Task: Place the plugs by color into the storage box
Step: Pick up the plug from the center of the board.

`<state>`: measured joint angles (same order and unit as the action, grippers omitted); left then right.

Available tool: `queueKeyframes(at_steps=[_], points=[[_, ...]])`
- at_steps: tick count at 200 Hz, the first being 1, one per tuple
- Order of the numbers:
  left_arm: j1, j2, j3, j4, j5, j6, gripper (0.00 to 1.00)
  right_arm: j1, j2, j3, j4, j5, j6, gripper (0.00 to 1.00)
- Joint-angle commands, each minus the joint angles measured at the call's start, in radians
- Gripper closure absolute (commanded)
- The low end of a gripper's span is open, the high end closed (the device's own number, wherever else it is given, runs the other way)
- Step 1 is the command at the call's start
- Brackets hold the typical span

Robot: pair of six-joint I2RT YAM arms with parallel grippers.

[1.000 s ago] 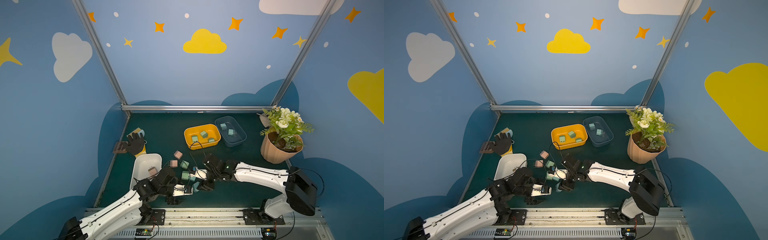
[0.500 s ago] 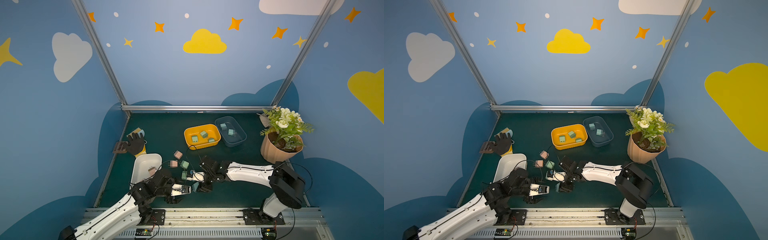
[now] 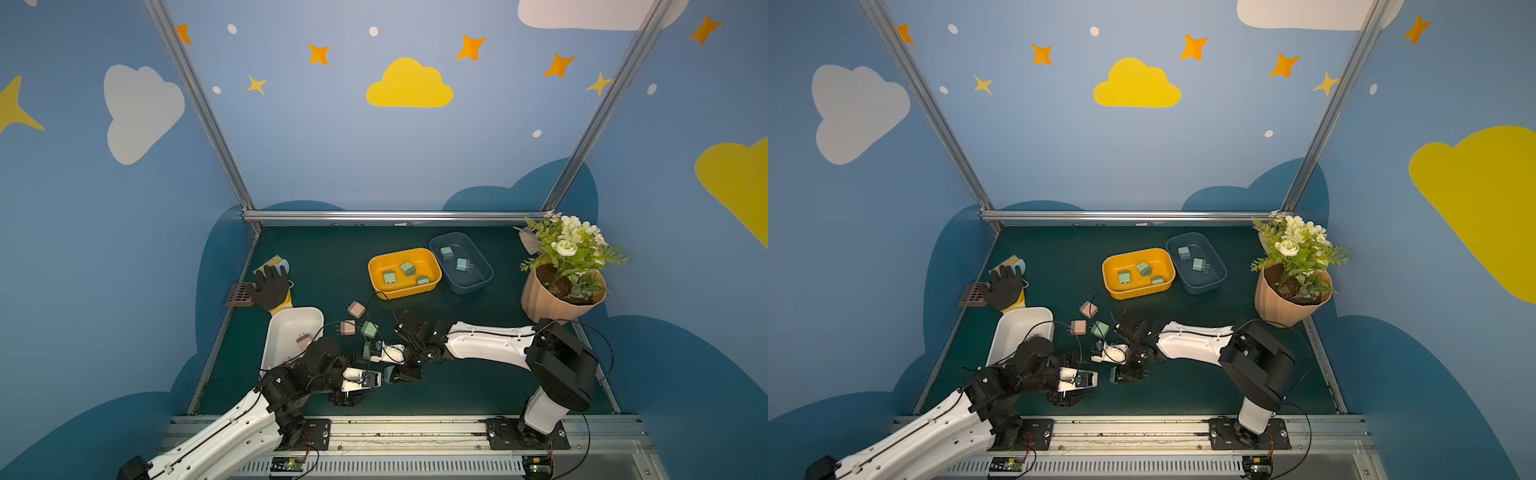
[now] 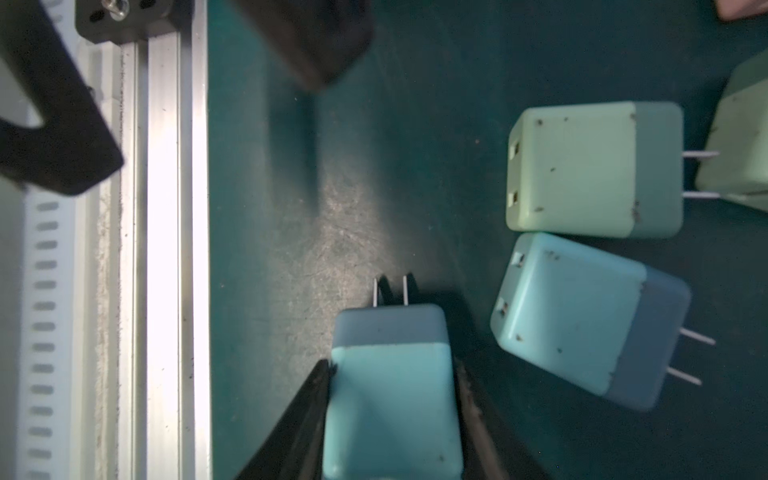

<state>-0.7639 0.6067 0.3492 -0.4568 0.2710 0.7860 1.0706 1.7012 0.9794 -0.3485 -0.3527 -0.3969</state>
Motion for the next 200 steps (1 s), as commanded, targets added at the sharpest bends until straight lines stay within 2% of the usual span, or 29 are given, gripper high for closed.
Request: queueKeyframes(at_steps=[1,62,88,108,138,170,200], points=[[0.006,0.001,-0.01,0.015,0.002,0.014,0.2,0.001,-0.064,-0.019,-0.018,-0.011,-0.001,0.63],[0.005,0.01,-0.005,0.035,-0.016,0.017,0.2,-0.002,-0.13,-0.044,0.004,0.031,0.083,0.75],[0.007,-0.001,-0.014,0.12,-0.031,-0.01,0.19,-0.028,-0.226,-0.094,0.072,0.035,0.158,0.77],[0.024,0.029,-0.007,0.215,-0.059,-0.057,0.16,-0.06,-0.299,-0.116,0.092,0.103,0.214,0.78],[0.045,0.146,0.07,0.282,-0.044,-0.128,0.16,-0.135,-0.367,-0.108,0.061,0.199,0.301,0.8],[0.049,0.321,0.173,0.369,-0.075,-0.229,0.16,-0.268,-0.4,-0.081,0.034,0.243,0.39,0.87],[0.047,0.508,0.262,0.551,-0.105,-0.296,0.16,-0.386,-0.371,-0.073,0.099,0.283,0.387,0.9]])
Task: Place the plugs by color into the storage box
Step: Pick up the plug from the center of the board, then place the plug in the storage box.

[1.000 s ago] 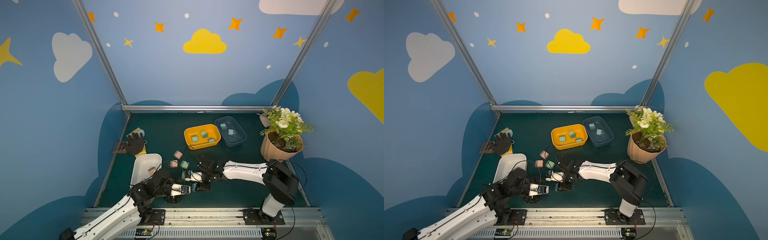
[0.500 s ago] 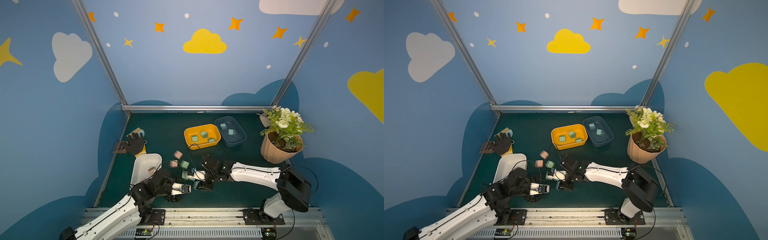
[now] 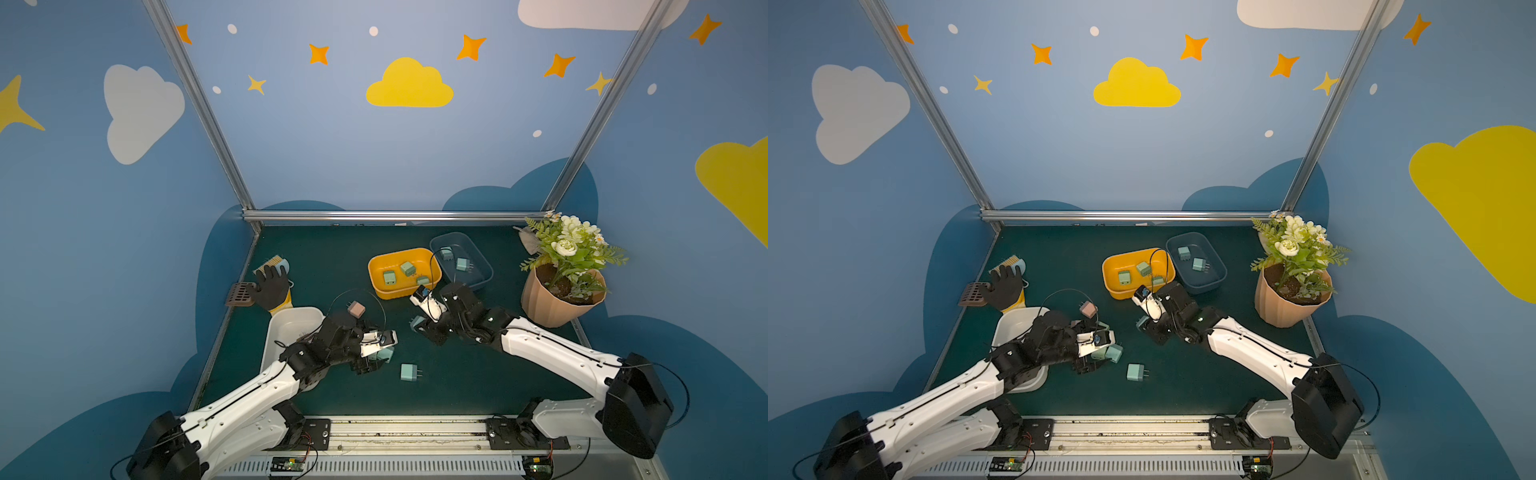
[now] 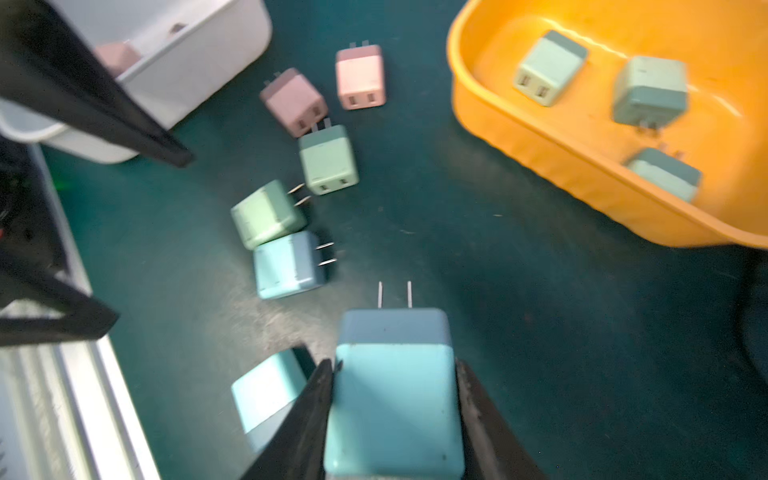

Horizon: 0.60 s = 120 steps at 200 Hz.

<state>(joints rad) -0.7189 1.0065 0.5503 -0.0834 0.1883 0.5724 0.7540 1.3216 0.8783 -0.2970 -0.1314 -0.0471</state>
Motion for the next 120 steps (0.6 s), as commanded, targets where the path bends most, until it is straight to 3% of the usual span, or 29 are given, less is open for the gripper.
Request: queueKeyframes(at_steps=[1,34,62,120], points=[[0.002,0.116,0.064,0.183,-0.021,-0.081,0.16,-0.072,0.012,0.027,0.052,0.065,0.038,0.9],[0.003,0.364,0.209,0.348,-0.097,-0.133,0.16,-0.208,0.15,0.084,0.155,0.099,0.095,1.0],[0.003,0.54,0.344,0.395,-0.085,-0.197,0.17,-0.298,0.3,0.215,0.104,0.089,0.163,1.0],[0.002,0.703,0.479,0.473,-0.02,-0.263,0.18,-0.43,0.39,0.306,0.119,-0.012,0.227,1.0]])
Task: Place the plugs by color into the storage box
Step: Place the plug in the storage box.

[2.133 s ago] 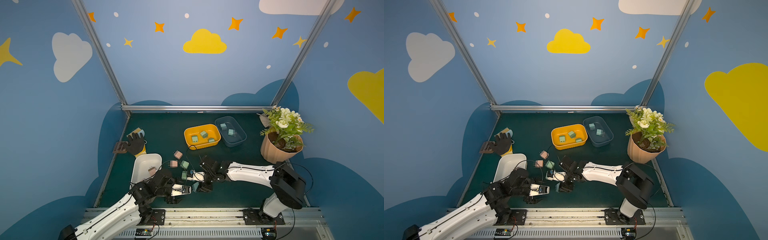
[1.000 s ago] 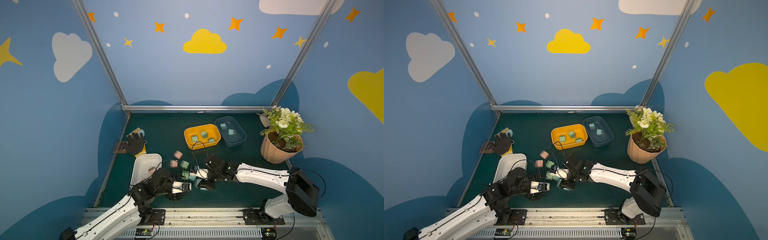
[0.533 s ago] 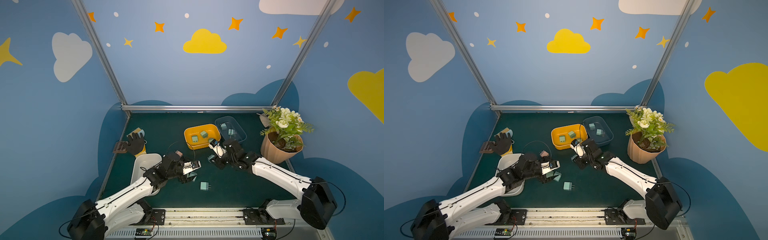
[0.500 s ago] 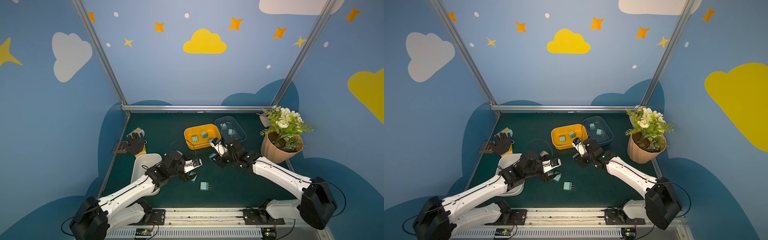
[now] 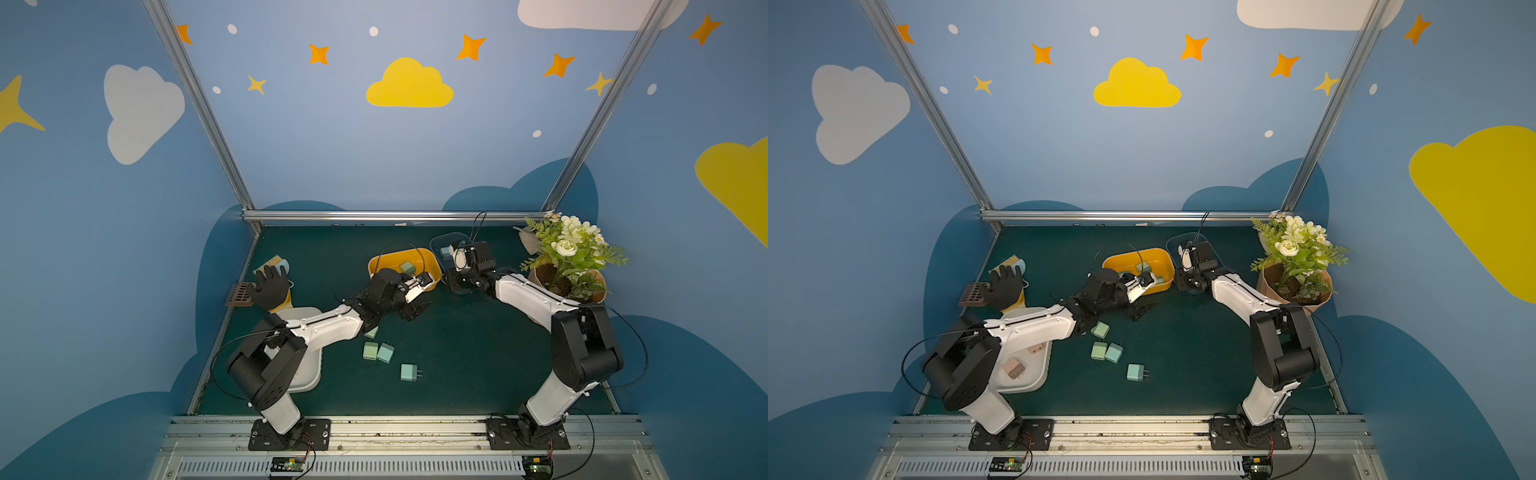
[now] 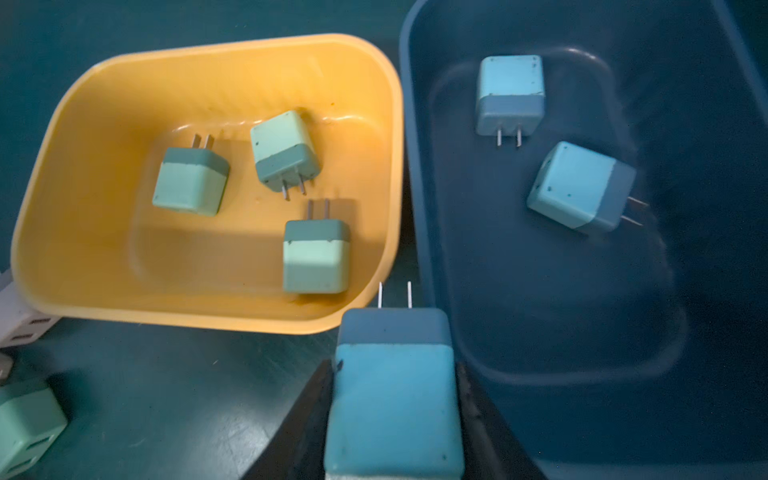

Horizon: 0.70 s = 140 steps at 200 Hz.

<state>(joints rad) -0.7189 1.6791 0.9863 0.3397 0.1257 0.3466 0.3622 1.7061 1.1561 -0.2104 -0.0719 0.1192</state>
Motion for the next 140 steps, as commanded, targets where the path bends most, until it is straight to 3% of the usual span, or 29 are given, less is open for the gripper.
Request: queueKeyframes(at_steps=[1,100,124,140], points=[[0.001,0.032,0.044,0.051,0.043,-0.037,0.18,-0.04,0.006,0.03,0.035,-0.074,0.063,1.0],[-0.039,0.0,-0.047,0.065,-0.003,-0.165,0.19,-0.183,0.114,0.087,0.124,-0.169,0.194,1.0],[-0.044,-0.022,-0.081,0.066,-0.019,-0.164,0.19,-0.181,0.138,0.108,0.117,-0.189,0.225,0.92],[-0.044,-0.033,-0.088,0.053,-0.028,-0.154,0.19,-0.179,0.153,0.126,0.096,-0.196,0.244,0.81]])
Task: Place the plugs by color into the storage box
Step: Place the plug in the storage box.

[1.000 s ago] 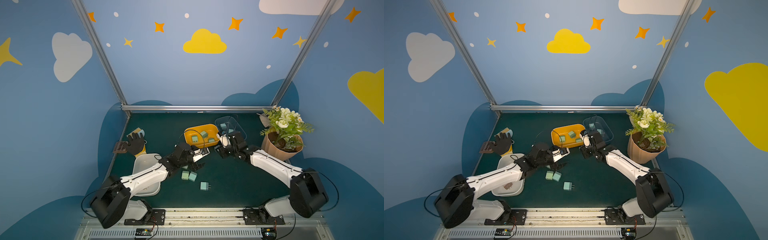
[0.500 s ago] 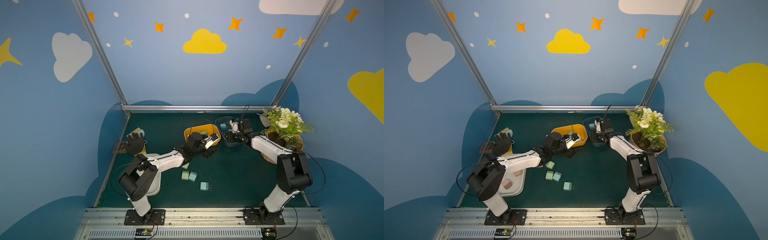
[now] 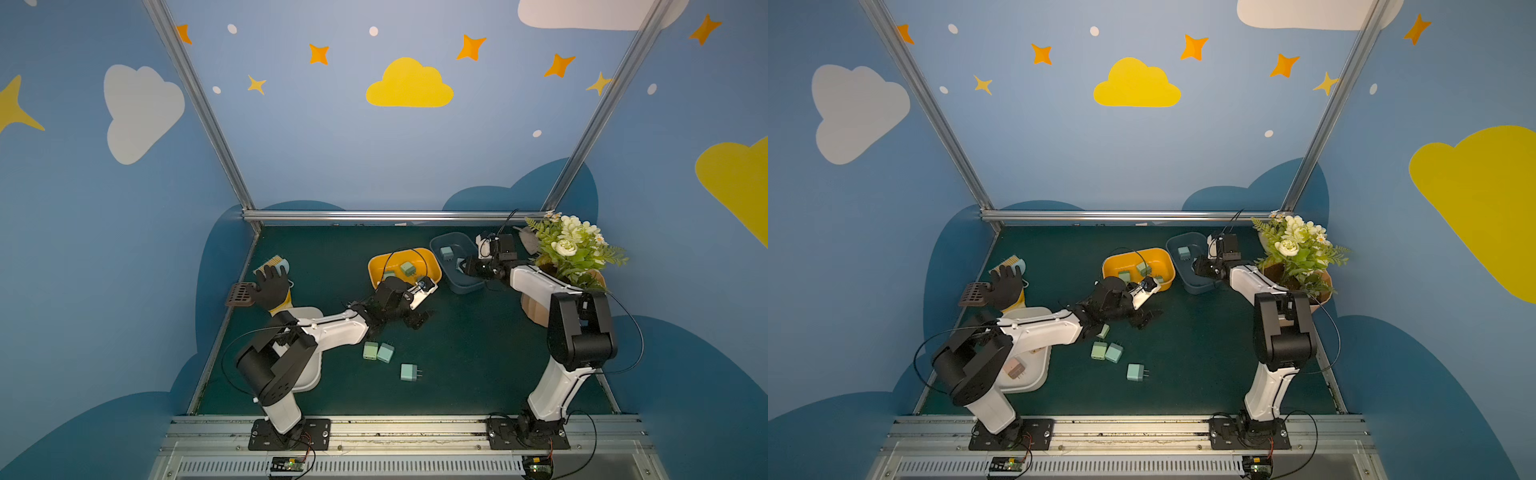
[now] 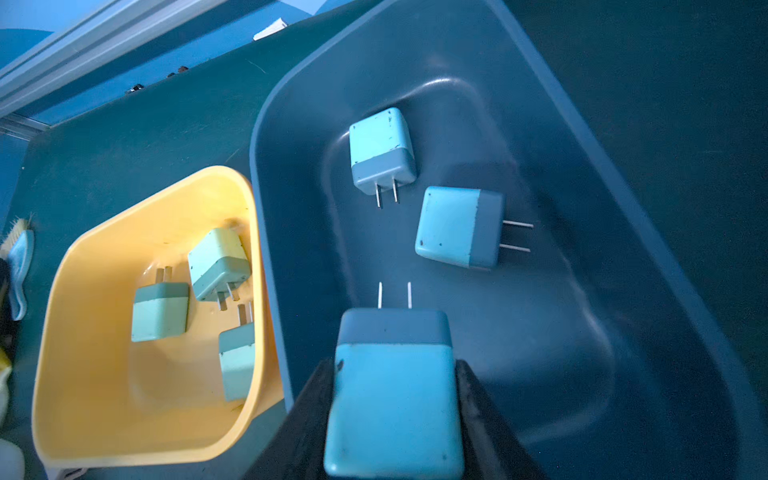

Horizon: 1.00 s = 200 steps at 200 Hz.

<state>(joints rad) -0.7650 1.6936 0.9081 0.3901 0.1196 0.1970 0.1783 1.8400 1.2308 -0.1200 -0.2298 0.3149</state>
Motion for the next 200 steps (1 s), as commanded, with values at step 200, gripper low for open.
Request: queueKeyframes(at_steps=[200], points=[[0.003,-0.196,-0.005,-0.192,-0.011,0.036,0.2,0.083,-0.051,0.084,-0.174,0.046,0.046,0.52]])
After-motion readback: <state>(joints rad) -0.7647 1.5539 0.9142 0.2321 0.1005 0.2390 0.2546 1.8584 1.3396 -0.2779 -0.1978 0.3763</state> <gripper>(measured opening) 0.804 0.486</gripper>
